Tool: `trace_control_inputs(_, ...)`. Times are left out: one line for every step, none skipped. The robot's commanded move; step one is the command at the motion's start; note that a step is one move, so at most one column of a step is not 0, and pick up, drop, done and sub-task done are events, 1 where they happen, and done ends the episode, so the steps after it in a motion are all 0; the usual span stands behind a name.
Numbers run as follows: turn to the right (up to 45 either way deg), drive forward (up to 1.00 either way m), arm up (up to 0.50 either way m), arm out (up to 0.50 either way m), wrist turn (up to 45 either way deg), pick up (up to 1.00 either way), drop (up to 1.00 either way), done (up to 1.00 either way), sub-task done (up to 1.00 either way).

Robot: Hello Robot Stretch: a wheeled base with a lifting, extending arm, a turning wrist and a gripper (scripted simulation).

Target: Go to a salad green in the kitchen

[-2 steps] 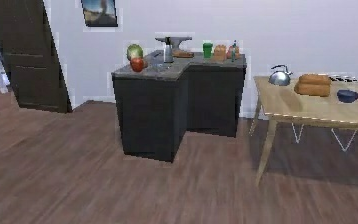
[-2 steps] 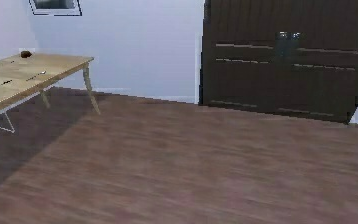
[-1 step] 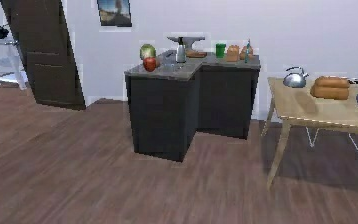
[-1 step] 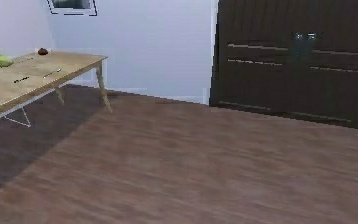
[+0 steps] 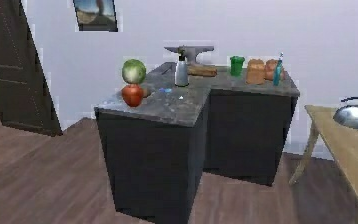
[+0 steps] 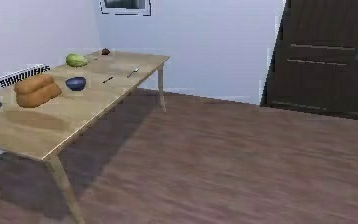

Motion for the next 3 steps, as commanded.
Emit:
trace_control_inputs(15.0, 0.0, 0.0, 0.0, 0.0, 0.0, 0.0, 0.0, 0.0)
trace_control_inputs(0.0, 0.45, 0.0, 0.0, 0.0, 0.0, 0.0, 0.0, 0.0)
trace_control_inputs(-36.0, 0.0, 0.0, 0.0, 0.0, 0.0, 0.0, 0.0, 0.0)
